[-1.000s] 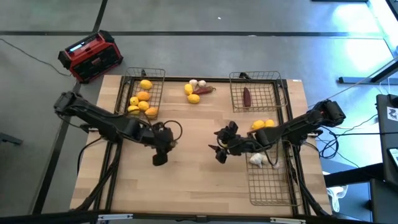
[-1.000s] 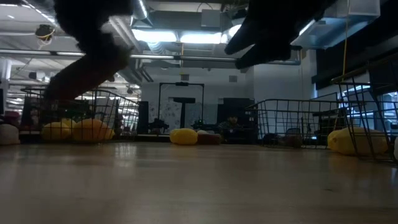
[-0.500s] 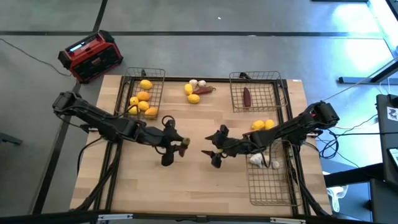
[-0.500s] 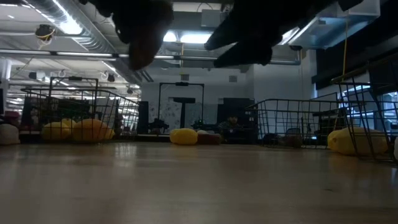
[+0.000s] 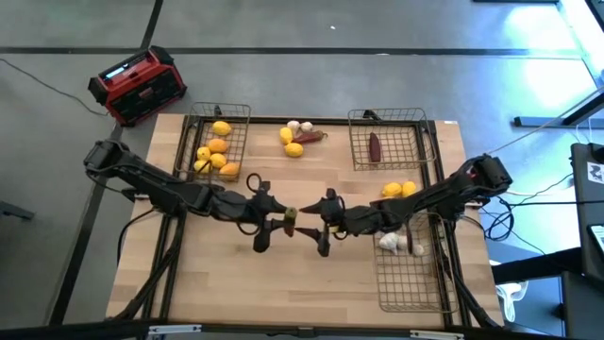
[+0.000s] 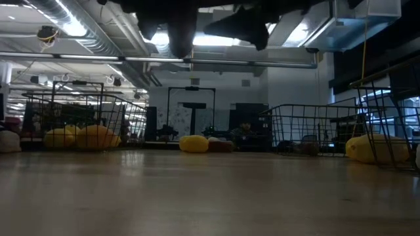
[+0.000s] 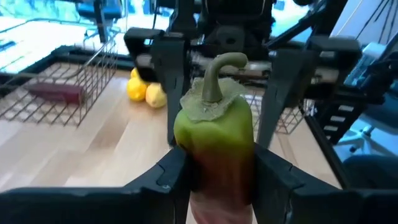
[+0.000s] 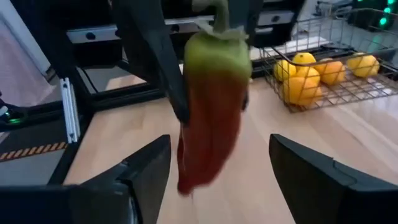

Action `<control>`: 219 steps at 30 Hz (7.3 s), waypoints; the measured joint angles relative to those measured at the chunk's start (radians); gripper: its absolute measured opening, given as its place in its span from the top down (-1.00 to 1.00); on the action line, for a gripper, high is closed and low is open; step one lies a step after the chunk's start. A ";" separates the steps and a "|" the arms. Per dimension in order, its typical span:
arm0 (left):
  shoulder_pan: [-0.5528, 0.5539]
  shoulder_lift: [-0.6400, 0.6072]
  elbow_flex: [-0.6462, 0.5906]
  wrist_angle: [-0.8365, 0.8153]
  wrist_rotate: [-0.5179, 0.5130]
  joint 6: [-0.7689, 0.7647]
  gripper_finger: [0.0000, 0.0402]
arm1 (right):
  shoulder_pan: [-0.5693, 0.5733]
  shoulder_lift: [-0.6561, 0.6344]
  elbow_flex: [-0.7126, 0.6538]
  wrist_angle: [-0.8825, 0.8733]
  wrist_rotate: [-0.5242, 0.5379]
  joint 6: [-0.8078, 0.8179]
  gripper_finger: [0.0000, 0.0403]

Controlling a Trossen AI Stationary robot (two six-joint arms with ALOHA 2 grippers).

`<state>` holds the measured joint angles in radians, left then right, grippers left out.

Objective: Sort produce into baskets
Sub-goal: Put the red chili pepper into the top right wire basket, then put the yellow lemon into the top left wire basket

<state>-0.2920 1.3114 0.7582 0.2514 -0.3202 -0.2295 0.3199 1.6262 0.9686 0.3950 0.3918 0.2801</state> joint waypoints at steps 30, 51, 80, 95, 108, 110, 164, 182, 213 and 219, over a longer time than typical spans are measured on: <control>0.021 0.045 -0.001 0.129 -0.015 0.039 0.09 | -0.006 0.113 -0.001 0.148 0.027 -0.060 0.57; 0.020 0.017 0.000 -0.246 -0.023 -0.084 -0.18 | -0.046 -0.296 0.000 -0.520 0.429 -0.064 0.50; 0.020 0.132 0.000 -0.241 -0.025 -0.112 -0.18 | -0.901 -0.466 -0.001 -1.151 -0.037 0.053 0.50; 0.020 0.132 0.000 -0.241 -0.025 -0.112 -0.18 | -1.147 -0.302 -0.001 -1.162 -0.186 0.055 0.50; 0.020 0.132 0.000 -0.241 -0.025 -0.109 -0.18 | -1.174 -0.150 -0.001 -1.161 -0.230 0.055 0.50; 0.020 0.132 0.000 -0.241 -0.025 -0.109 -0.18 | -1.174 -0.132 -0.001 -1.164 -0.229 0.055 0.50; 0.029 0.132 0.000 -0.241 -0.024 -0.096 -0.18 | -1.170 -0.156 0.077 -1.259 -0.196 -0.027 0.04; 0.040 0.132 0.000 -0.240 -0.024 -0.108 -0.18 | -0.706 -0.347 0.100 -0.950 -0.266 -0.093 0.04; 0.384 0.141 0.065 -0.290 0.223 -0.102 -0.18 | -0.084 -0.188 0.099 -0.627 -0.036 -0.052 0.04; 0.448 0.144 0.066 -0.286 0.226 -0.015 -0.18 | -0.084 -0.187 0.099 -0.631 -0.034 -0.050 0.04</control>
<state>0.1558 1.4555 0.8238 -0.0348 -0.0939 -0.2441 0.2363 1.4391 1.0676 -0.2359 0.3576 0.2298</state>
